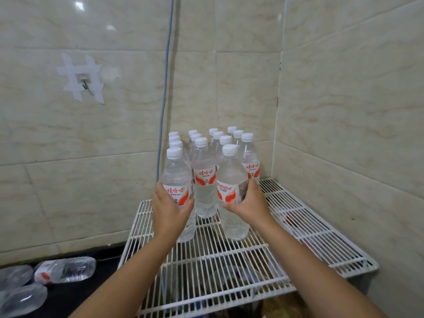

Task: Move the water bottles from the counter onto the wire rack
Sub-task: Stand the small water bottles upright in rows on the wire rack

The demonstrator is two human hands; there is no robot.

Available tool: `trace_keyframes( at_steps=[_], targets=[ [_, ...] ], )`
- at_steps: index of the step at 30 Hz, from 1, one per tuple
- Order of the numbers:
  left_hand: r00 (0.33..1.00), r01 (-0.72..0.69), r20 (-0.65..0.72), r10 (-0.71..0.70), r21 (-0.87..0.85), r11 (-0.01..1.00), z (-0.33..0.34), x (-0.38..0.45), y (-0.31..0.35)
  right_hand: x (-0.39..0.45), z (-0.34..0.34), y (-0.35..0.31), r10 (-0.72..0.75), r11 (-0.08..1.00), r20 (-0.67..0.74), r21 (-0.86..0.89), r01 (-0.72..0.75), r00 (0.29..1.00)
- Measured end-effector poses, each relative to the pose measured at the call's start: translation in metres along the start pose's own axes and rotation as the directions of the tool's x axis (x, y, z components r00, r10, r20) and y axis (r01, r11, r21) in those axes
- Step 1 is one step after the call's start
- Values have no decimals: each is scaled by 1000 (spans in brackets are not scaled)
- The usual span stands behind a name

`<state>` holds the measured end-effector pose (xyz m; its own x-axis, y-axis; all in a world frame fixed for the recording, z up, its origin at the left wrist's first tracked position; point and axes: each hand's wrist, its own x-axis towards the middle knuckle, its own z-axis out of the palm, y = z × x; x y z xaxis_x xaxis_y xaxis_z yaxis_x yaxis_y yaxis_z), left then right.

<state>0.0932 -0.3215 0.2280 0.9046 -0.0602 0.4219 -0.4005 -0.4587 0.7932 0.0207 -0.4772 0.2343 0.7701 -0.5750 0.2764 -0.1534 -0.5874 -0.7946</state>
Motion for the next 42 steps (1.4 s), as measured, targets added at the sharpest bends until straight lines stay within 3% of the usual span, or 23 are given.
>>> trace_keyframes(
  at_steps=[4,8,10,12,15,17,19,23,27,32,36,38,42],
  targets=[
    [1000,0,6,0,7,1000,-4,3,-2,-6,-1,-3,23,1000,-118,0,-23,993],
    [1000,-6,21,6,6,1000,-2,3,-2,-19,7,-11,-36,970,-276,-242,-33,960],
    [1000,-8,20,8,5,1000,-1,4,-3,-17,5,-11,-23,981,-270,-190,-30,963],
    [1000,-7,14,6,11,1000,-2,5,-4,-12,-5,-10,29,999,-187,28,-24,982],
    [1000,-6,11,6,19,1000,-2,6,-5,-7,-22,-8,-6,918,131,393,-46,991],
    [1000,-12,11,11,25,1000,-1,4,-4,-8,-29,-9,-55,930,274,363,-51,960],
    [1000,-23,9,23,24,999,-2,3,-2,-10,-31,-10,-83,956,299,292,-9,951],
    [1000,-30,0,30,6,1000,-4,3,1,-11,-10,-11,-102,962,90,263,75,991],
    [1000,-25,-20,24,-15,1000,1,3,5,-1,26,-13,-112,965,-134,223,141,985],
    [1000,-26,-3,26,77,997,10,6,4,13,46,-25,-81,965,-222,225,132,972],
    [998,-17,65,15,41,999,3,11,-1,17,53,-24,-31,985,-138,165,54,990],
    [987,-58,153,57,1,998,-5,12,-6,19,49,-23,-21,996,-37,91,25,999],
    [936,-153,316,153,-25,988,-17,7,-16,16,34,-20,-5,990,169,137,-18,986]
  ],
)
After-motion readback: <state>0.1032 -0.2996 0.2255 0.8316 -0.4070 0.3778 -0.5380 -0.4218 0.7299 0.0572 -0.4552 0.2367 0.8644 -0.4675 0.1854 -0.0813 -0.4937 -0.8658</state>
